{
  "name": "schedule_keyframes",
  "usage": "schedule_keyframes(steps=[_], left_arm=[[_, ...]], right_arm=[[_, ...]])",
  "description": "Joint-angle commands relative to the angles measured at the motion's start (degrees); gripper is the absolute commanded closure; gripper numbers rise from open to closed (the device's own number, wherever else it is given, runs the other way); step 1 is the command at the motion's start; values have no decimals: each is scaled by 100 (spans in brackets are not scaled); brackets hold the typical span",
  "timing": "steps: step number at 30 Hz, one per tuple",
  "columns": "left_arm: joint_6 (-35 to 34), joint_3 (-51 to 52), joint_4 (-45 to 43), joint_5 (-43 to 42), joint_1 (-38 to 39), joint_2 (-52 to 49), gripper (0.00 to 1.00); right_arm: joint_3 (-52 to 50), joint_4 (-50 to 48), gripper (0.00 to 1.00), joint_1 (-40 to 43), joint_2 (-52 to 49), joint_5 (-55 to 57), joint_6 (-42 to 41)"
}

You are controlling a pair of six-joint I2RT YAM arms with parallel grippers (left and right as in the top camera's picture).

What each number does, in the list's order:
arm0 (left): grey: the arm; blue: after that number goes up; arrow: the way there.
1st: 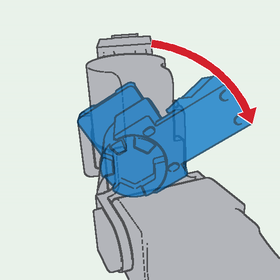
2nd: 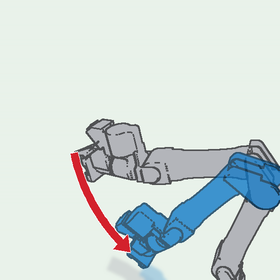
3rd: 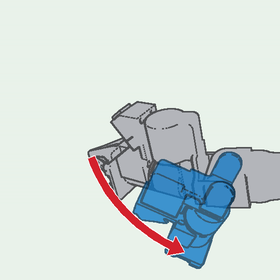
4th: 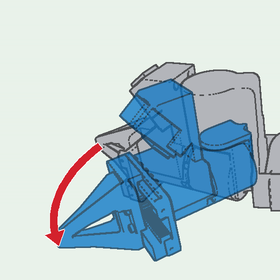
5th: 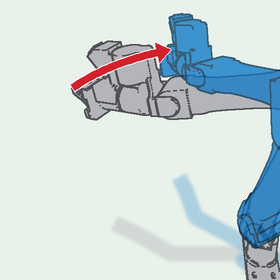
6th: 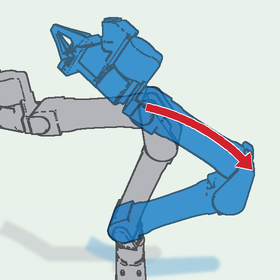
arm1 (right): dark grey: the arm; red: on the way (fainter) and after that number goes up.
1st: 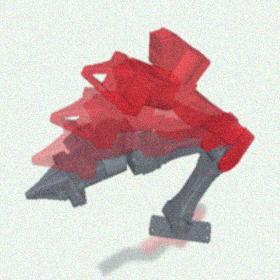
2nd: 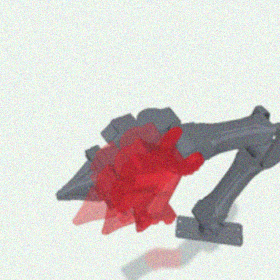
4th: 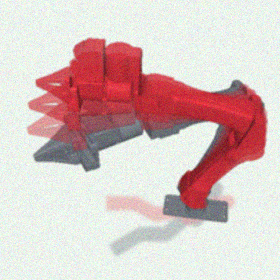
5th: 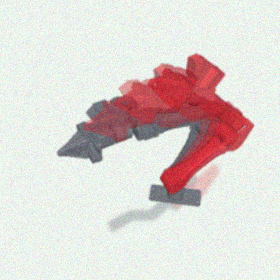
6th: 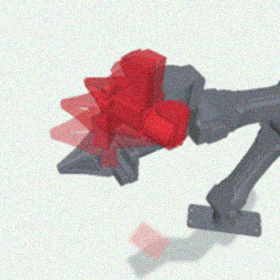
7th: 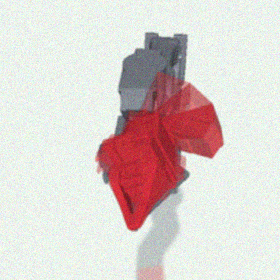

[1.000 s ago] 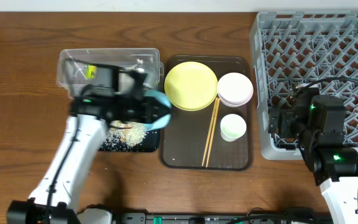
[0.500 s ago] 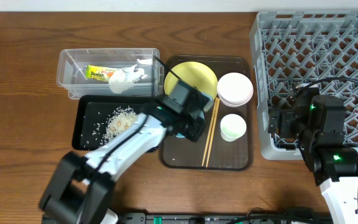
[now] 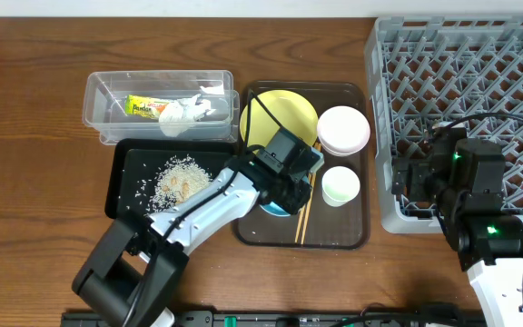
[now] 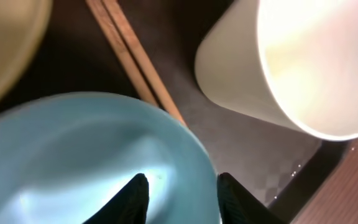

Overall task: Sort waste into correct bins and load items into the dishwasher rack
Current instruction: 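Set empty blue bowl back on brown tray with left gripper, then grasp white cup with left gripper and lift it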

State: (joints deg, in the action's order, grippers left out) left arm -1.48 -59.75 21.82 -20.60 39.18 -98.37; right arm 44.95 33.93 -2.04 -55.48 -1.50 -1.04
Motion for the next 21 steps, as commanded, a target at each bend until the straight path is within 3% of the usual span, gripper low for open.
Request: schedule_keyframes(steps=[1,9,18,21], left_arm=[[15,-387,-28,72,-120,487,57],[9,-413,-629,59,79,688,55],[-11,-413,-828,76,238,-192,56],[-28,-413,-894,55,243,-452,61]], right_arm=[[107,-2,1,57,9,-7,-63],[107,-2,1,57,9,-7,-61],[107,13,1,57,9,-7,-63],[107,15,1,57,9,-7,-63]])
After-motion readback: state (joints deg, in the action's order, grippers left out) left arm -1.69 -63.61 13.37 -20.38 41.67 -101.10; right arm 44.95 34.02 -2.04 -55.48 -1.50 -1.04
